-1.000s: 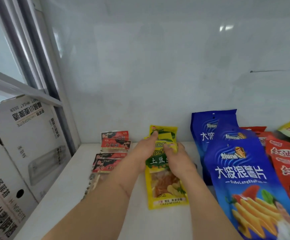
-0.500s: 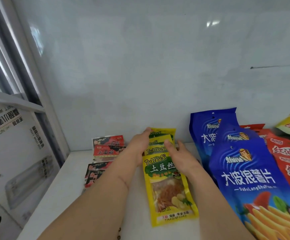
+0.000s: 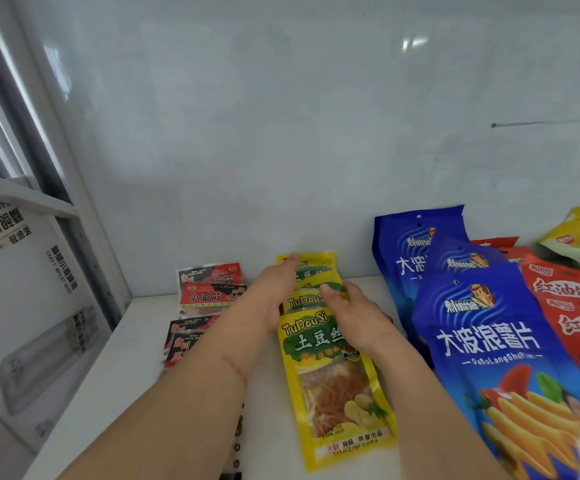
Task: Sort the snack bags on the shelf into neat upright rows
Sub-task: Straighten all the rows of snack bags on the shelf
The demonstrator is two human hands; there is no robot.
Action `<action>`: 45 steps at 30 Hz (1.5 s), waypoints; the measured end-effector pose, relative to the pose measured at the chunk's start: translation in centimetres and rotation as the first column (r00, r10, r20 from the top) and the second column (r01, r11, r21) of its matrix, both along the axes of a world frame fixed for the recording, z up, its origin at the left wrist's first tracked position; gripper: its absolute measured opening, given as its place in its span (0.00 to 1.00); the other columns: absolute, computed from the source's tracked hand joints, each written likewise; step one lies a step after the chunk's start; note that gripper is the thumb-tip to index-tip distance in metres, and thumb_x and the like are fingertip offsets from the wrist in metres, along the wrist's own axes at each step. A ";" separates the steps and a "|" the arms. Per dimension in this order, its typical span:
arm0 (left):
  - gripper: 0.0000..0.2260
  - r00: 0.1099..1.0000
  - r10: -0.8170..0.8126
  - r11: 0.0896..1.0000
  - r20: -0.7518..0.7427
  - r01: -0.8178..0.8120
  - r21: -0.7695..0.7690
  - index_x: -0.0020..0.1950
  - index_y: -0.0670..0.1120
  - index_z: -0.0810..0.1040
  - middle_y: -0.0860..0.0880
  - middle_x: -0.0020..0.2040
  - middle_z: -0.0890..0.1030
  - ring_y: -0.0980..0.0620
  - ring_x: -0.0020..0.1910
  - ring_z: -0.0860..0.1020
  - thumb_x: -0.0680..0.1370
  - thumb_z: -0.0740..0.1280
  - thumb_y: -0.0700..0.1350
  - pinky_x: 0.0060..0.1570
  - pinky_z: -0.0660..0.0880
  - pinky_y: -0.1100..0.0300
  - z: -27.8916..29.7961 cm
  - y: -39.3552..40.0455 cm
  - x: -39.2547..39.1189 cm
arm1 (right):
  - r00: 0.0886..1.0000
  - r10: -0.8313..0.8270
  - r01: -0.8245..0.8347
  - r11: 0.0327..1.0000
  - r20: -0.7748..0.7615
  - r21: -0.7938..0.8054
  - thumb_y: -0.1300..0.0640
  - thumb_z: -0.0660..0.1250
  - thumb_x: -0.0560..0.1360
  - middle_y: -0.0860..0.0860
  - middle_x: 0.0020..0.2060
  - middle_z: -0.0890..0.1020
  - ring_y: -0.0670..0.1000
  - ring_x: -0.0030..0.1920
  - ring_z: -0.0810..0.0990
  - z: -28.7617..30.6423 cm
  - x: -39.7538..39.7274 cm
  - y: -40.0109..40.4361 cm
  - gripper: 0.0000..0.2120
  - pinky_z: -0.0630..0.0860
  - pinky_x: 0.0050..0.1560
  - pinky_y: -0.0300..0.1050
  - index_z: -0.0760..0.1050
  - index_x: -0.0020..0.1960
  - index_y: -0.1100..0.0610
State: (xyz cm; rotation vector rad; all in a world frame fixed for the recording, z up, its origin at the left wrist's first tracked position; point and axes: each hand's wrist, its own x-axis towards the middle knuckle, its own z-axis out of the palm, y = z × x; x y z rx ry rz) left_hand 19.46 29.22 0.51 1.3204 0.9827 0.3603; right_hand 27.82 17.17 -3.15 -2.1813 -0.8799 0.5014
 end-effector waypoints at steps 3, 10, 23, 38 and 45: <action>0.17 1.000 -0.009 1.000 0.003 0.010 -0.022 0.53 0.45 0.79 0.47 0.30 0.84 0.49 0.24 0.81 0.83 0.60 0.58 0.26 0.78 0.60 -0.1 -0.3 -0.3 | 1.000 0.011 -0.011 1.000 -0.020 0.012 0.33 0.53 0.79 0.51 0.69 0.74 0.56 0.68 0.72 0.2 -0.6 -0.8 0.31 0.67 0.65 0.50 0.60 0.76 0.50; 0.27 0.905 0.078 0.686 -0.417 0.255 0.682 0.78 0.42 0.62 0.39 0.77 0.64 0.39 0.75 0.65 0.83 0.56 0.56 0.72 0.64 0.49 -0.8 0.1 0.5 | 0.995 0.024 -0.026 1.000 0.096 0.013 0.33 0.60 0.76 0.52 0.74 0.63 0.55 0.73 0.64 -0.3 -3.2 -4.0 0.39 0.63 0.71 0.55 0.51 0.79 0.50; 0.22 0.707 -0.097 0.568 -0.700 0.617 0.545 0.80 0.45 0.62 0.39 0.77 0.66 0.41 0.75 0.66 0.88 0.47 0.52 0.70 0.65 0.54 -1.5 -1.0 0.4 | 0.945 0.027 0.000 0.997 0.325 -0.081 0.32 0.52 0.78 0.47 0.77 0.62 0.51 0.76 0.58 -3.3 -4.6 -5.3 0.37 0.55 0.74 0.51 0.47 0.80 0.48; 0.23 0.801 0.145 0.438 -0.581 0.474 0.764 0.70 0.40 0.75 0.37 0.69 0.74 0.37 0.68 0.71 0.86 0.52 0.53 0.67 0.67 0.50 -0.8 -2.1 -0.8 | 0.933 -0.062 0.057 0.998 0.355 0.023 0.35 0.56 0.78 0.53 0.72 0.68 0.55 0.73 0.63 -1.9 -5.4 -5.6 0.34 0.65 0.69 0.54 0.60 0.76 0.56; 0.18 0.857 0.051 0.394 -0.513 0.455 0.799 0.65 0.40 0.77 0.37 0.66 0.78 0.38 0.64 0.75 0.85 0.56 0.50 0.61 0.71 0.52 0.4 -4.8 -2.2 | 0.921 -0.096 0.080 0.995 0.378 0.058 0.47 0.56 0.82 0.54 0.67 0.72 0.56 0.67 0.71 0.5 -7.5 -8.3 0.21 0.69 0.63 0.51 0.67 0.71 0.56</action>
